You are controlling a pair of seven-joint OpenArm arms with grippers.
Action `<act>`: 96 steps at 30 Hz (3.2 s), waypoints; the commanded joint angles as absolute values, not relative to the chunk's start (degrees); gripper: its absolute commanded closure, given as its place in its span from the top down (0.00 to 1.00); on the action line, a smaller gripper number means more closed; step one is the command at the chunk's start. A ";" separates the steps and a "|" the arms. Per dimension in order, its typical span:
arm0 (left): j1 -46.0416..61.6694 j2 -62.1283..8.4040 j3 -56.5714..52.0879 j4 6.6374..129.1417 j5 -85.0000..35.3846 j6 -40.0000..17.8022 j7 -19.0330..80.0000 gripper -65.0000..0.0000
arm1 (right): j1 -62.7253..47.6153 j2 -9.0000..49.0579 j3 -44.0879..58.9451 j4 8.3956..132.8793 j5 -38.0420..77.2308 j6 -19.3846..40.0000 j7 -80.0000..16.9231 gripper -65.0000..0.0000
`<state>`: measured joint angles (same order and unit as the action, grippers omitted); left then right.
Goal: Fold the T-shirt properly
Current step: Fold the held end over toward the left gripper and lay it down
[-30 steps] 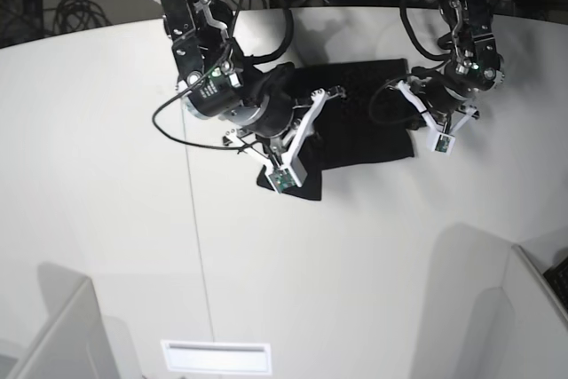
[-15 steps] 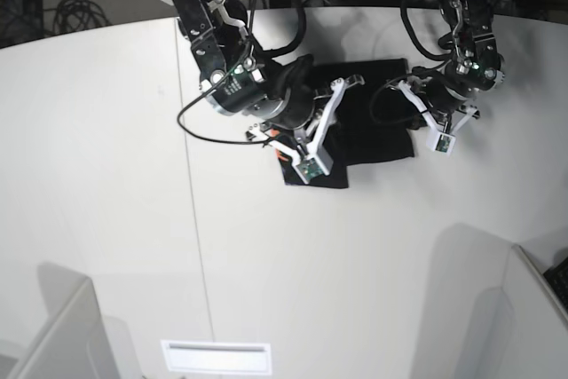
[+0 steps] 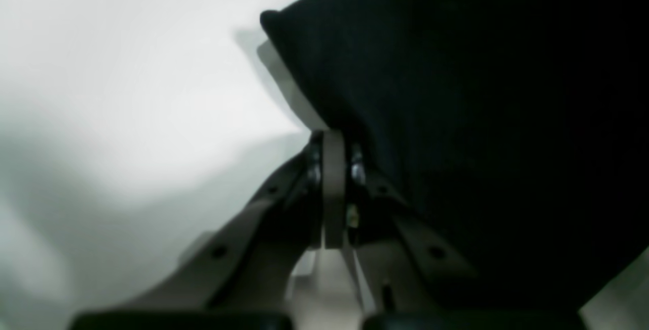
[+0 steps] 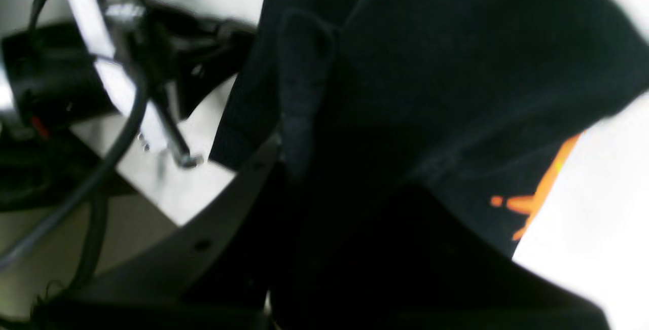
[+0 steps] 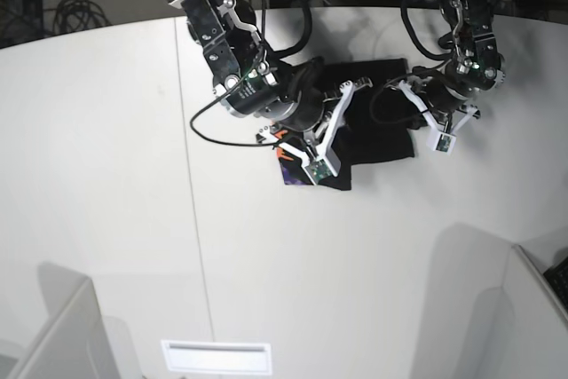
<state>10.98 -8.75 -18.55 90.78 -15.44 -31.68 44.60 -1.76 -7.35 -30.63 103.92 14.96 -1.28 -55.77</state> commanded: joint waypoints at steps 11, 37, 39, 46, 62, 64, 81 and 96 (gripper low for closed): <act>11.56 -9.10 -18.42 91.38 -14.99 -31.78 45.58 0.00 | 1.71 -8.13 -34.51 102.81 24.13 -10.42 -51.03 0.00; 11.47 -9.10 -19.03 91.56 -14.99 -31.78 45.58 0.00 | 3.38 -8.13 -37.67 100.35 24.92 -11.21 -50.86 0.00; 11.56 -9.10 -19.12 91.56 -14.99 -31.78 45.58 0.00 | 3.38 -8.13 -37.67 100.35 24.92 -11.21 -50.86 0.00; 11.56 -9.10 -19.12 91.56 -14.99 -31.78 45.58 0.00 | 3.38 -8.13 -37.67 100.35 24.92 -11.21 -50.86 0.00; 11.82 -9.10 -19.12 91.65 -14.99 -31.78 45.58 0.00 | 3.38 -8.13 -40.66 100.26 24.92 -11.21 -50.95 0.00; 11.82 -9.10 -19.21 91.65 -14.99 -31.78 45.58 0.00 | 3.47 -8.13 -40.66 99.56 24.92 -11.21 -50.95 0.00; 19.65 -9.19 -29.76 103.87 -15.34 -32.04 45.93 0.00 | 6.02 -8.31 -41.01 90.77 25.01 -11.30 -44.88 0.00; 27.47 -9.19 -39.34 105.71 -15.43 -33.01 45.58 0.00 | 6.29 -8.31 -41.01 87.43 33.71 -11.30 -44.88 0.43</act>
